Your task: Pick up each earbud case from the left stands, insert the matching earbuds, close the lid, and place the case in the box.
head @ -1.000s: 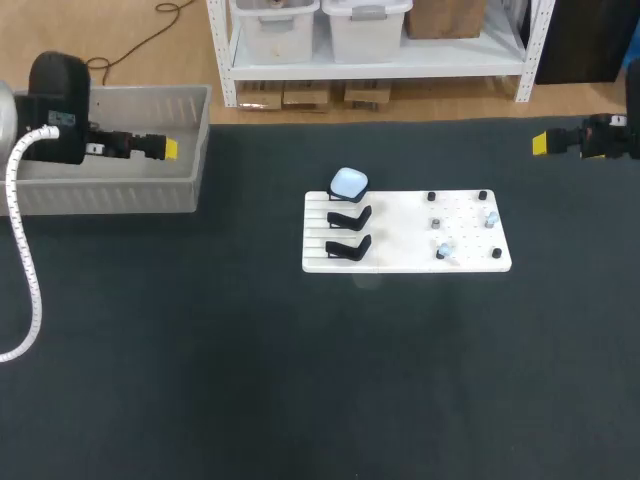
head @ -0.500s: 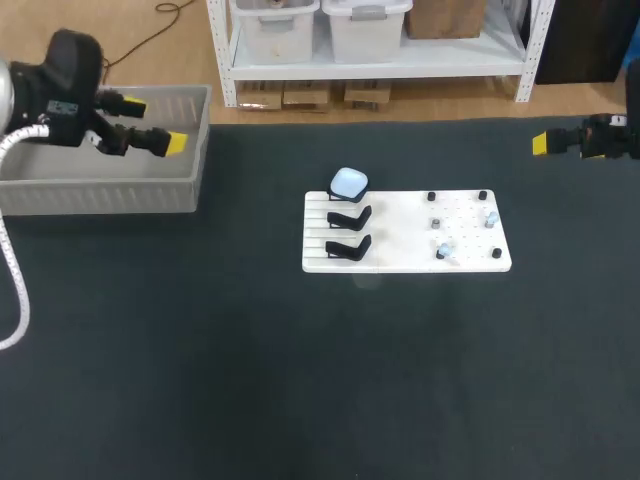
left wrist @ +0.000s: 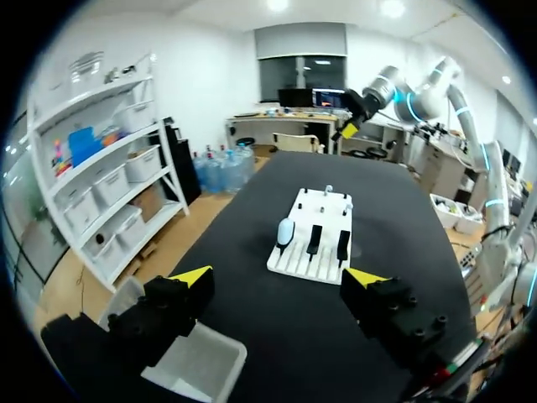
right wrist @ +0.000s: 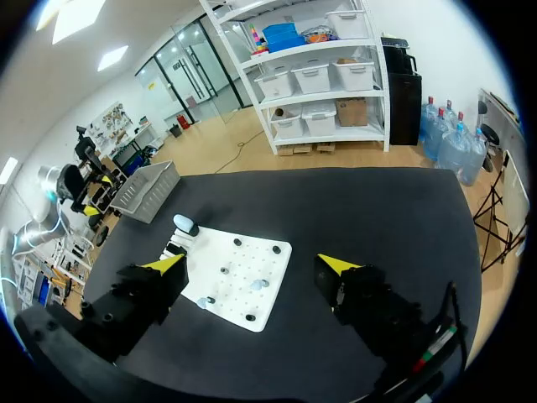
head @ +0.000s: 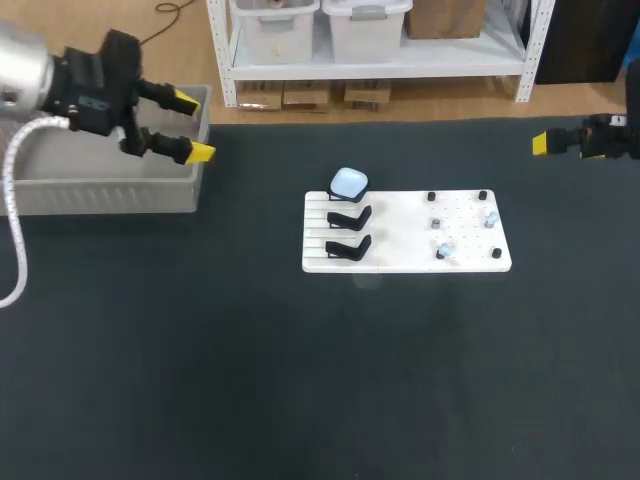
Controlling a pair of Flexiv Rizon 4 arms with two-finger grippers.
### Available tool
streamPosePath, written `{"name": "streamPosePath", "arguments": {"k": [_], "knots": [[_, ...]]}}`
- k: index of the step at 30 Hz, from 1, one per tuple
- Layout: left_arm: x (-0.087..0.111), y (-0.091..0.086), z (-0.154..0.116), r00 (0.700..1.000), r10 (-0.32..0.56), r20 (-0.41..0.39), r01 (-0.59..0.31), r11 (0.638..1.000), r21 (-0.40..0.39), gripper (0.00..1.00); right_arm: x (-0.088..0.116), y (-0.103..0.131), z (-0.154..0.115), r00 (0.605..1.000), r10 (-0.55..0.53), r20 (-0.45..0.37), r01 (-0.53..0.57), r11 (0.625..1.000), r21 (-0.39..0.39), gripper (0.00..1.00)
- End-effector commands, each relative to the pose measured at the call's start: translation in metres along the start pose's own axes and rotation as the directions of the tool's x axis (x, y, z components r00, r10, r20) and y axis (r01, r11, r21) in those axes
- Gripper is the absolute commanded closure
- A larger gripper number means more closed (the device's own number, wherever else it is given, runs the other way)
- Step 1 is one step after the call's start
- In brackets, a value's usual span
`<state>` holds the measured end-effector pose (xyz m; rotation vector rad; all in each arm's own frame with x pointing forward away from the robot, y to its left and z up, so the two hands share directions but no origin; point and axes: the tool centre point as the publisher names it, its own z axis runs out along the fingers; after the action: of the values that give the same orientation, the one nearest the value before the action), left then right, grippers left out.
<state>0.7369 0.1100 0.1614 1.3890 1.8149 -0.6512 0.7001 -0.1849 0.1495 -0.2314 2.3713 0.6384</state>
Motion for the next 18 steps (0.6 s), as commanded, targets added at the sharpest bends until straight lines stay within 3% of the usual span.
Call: {"name": "streamPosePath", "arguments": {"k": [1, 7, 18], "knots": [[-0.004, 0.014, 0.046, 1.000, 0.026, -0.017, -0.022, 0.984, 0.177, 0.00, 0.000, 0.000, 0.000, 1.000, 0.000, -0.001, 0.000, 1.000, 0.001, 0.00], [-0.004, 0.013, 0.078, 0.996, 0.087, -0.001, -0.085, 0.972, 0.220, 0.00, 0.000, 0.000, 0.000, 1.000, 0.000, -0.001, 0.000, 1.000, 0.001, 0.00], [0.009, 0.015, 0.128, 0.996, 0.090, 0.010, -0.089, 0.944, 0.318, 0.00, 0.000, 0.000, 0.000, 1.000, 0.000, -0.001, 0.000, 1.000, 0.001, 0.00]]}}
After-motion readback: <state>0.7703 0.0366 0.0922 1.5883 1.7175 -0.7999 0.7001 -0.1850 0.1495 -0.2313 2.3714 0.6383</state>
